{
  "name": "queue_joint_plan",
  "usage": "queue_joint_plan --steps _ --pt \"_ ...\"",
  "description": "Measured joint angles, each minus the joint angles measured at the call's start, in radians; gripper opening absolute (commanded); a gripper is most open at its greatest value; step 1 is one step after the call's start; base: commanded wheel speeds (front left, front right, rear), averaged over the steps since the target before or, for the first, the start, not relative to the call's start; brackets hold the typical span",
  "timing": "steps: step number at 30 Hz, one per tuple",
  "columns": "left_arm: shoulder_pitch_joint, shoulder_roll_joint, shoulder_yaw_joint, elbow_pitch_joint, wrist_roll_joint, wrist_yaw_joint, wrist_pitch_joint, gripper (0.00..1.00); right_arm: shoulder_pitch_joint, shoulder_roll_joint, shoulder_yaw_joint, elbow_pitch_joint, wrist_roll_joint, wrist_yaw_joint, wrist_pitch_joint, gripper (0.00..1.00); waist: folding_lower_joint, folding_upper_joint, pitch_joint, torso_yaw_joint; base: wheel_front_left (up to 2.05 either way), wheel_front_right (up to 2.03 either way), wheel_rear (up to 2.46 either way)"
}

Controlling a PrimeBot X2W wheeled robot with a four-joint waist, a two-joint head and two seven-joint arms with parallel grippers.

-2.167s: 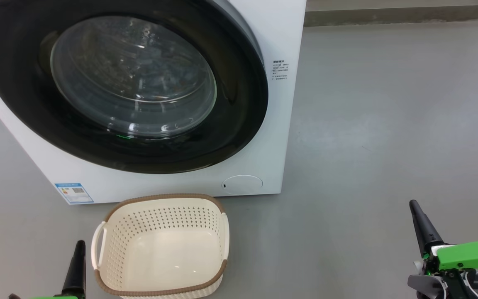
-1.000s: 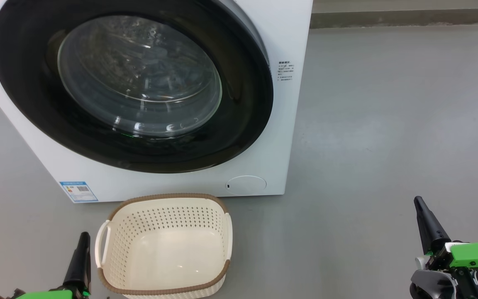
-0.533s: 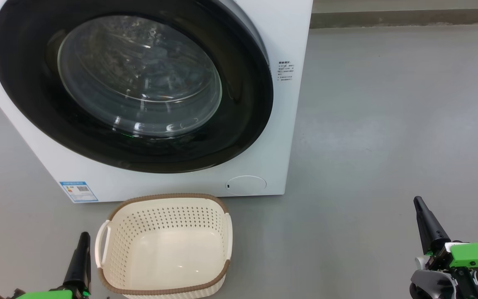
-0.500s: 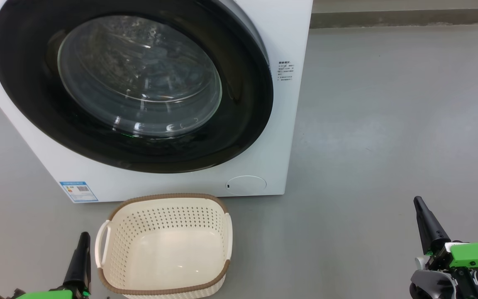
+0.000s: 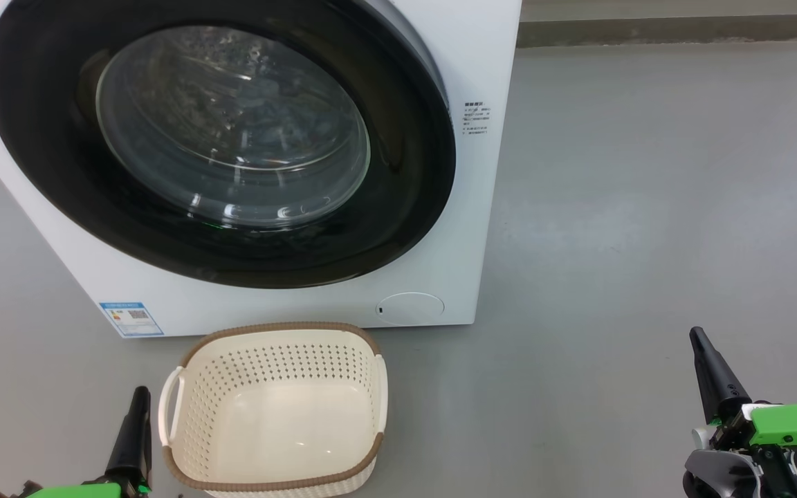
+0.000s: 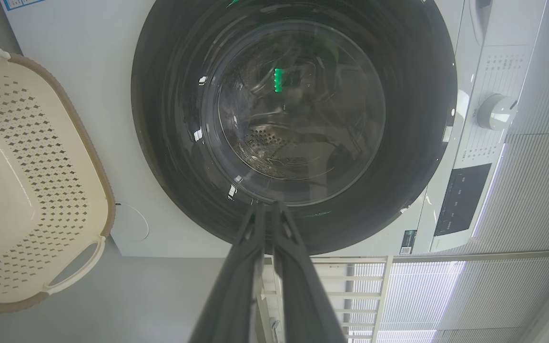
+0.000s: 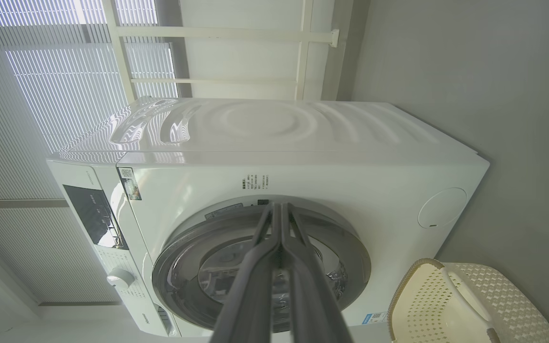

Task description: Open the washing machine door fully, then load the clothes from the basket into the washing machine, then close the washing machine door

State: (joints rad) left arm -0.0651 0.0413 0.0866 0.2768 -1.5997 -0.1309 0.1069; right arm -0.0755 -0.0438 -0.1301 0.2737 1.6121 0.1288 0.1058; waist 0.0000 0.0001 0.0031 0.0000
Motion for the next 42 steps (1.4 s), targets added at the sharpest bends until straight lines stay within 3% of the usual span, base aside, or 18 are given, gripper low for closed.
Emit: queue_joint_plan --steps 42 --pt "0.0 0.0 0.0 0.0 0.0 0.0 0.0 0.0 0.0 0.001 -0.002 0.0 0.0 0.0 0.0 0.0 0.0 0.0 0.0 0.0 0.0 0.0 0.0"
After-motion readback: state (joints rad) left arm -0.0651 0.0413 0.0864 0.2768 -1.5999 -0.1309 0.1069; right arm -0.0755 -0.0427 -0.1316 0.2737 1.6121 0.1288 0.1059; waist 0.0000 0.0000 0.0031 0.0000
